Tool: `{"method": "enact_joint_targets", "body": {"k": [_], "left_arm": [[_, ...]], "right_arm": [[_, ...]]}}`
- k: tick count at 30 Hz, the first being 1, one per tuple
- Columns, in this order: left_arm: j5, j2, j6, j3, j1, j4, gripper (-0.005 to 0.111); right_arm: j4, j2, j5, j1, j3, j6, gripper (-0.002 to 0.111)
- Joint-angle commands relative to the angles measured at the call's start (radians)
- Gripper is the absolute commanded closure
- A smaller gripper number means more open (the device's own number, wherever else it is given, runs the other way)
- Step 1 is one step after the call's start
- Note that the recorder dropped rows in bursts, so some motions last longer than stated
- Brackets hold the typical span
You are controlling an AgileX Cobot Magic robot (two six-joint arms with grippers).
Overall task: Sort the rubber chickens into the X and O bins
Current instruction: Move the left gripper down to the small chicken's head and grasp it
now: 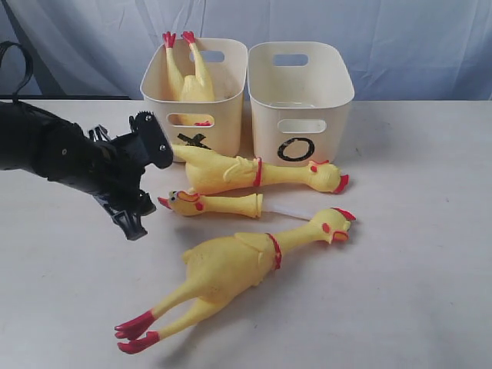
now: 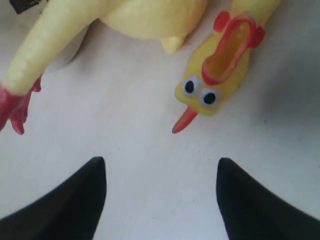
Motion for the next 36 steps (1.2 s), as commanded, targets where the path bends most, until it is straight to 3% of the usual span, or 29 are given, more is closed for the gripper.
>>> {"method": "enact_joint_targets", "body": {"k": [1, 5, 11, 36], "left_arm": [[0.008, 0.042, -0.002, -0.038, -0.006, 0.005, 0.046], [0.016, 0.052, 0.027, -0.043, -0.008, 0.005, 0.046], [-0.013, 0.054, 0.224, -0.043, -0.051, 0.008, 0.046], [-0.037, 0.168, 0.224, -0.102, -0.105, -0.001, 0.047]], "right_arm": [[0.002, -0.003, -0.006, -0.002, -0.001, -0.002, 0.108], [0.002, -0.003, -0.006, -0.002, -0.001, -0.002, 0.108], [0.002, -0.003, -0.006, -0.002, -0.001, -0.002, 0.108], [0.002, -0.003, -0.006, -0.002, -0.001, -0.002, 0.108]]}}
